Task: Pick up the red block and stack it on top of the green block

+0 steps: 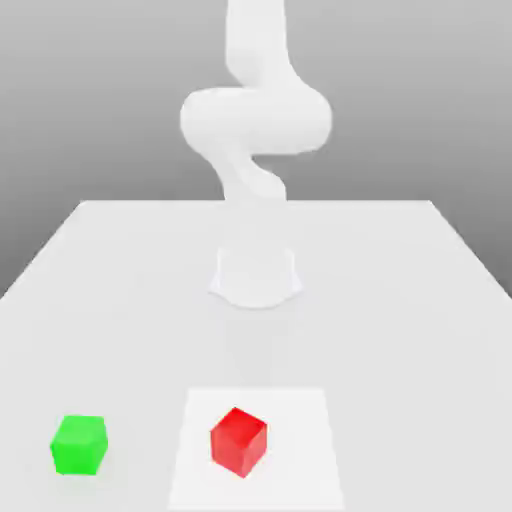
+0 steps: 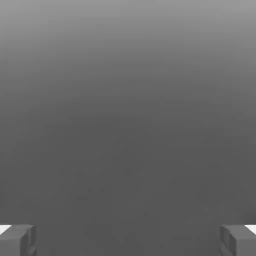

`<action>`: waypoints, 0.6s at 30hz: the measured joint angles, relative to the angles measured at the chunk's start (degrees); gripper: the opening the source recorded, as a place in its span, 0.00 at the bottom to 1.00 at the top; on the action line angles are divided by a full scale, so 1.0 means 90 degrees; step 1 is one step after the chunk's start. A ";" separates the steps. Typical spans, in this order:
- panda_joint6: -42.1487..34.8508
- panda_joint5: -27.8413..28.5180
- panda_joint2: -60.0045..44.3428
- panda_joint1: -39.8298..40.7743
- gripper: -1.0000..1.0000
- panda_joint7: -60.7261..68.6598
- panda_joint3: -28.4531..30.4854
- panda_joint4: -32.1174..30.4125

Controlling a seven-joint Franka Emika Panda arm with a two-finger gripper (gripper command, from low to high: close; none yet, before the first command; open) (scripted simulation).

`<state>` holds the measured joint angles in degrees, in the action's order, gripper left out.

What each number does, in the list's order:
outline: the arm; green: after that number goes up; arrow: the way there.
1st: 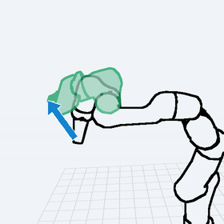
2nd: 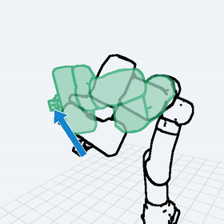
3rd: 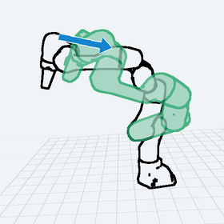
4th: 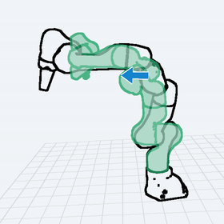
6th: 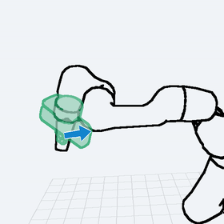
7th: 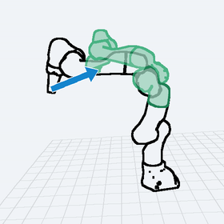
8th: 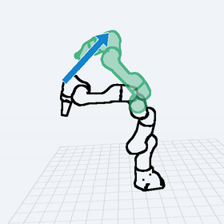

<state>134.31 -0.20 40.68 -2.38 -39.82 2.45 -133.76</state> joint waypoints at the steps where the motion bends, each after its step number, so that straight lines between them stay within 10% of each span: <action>1: 0.0121 -0.0014 -0.0247 -0.0111 0.50 0.0291 0.0117 -0.0095; 18: 0.2026 -0.0529 -0.4145 -0.1190 0.50 0.5086 0.1336 -0.1586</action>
<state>152.54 -4.97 3.38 -13.08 5.95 14.47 -148.03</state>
